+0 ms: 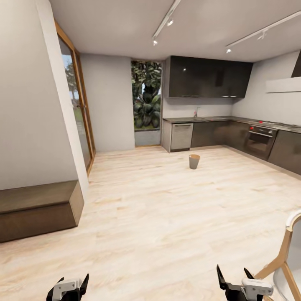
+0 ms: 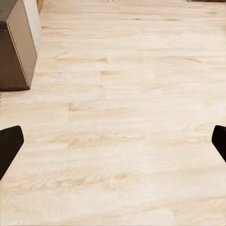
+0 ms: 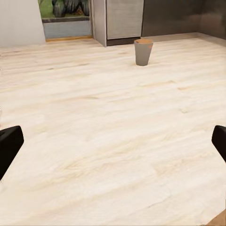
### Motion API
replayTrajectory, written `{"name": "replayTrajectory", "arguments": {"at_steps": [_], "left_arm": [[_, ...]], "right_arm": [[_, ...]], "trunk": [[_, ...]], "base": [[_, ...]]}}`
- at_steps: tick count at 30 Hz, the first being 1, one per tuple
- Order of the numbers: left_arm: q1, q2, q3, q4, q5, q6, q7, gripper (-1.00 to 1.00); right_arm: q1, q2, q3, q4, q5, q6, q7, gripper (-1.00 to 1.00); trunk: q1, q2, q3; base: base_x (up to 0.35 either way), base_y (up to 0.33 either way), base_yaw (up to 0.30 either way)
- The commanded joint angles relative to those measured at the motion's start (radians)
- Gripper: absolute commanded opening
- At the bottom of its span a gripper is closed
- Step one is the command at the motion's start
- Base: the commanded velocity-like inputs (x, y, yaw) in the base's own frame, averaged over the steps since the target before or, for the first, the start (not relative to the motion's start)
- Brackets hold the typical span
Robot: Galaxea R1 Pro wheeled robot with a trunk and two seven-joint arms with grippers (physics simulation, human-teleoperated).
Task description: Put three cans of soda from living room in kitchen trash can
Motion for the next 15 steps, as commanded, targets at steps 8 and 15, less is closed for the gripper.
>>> {"name": "replayTrajectory", "arguments": {"at_steps": [8,15], "left_arm": [[0.0,0.0,-0.001,0.0,0.001,0.0,0.001,1.0],[0.0,0.0,-0.001,0.0,0.0,0.0,0.001,1.0]], "right_arm": [[0.0,0.0,0.006,0.0,-0.001,0.002,-0.004,1.0],[0.0,0.001,0.006,0.0,-0.001,0.004,-0.005,1.0]], "trunk": [[0.0,0.0,0.0],[0.0,0.0,-0.008]], "base": [[0.293,0.201,0.0],[0.293,0.201,0.0]]}}
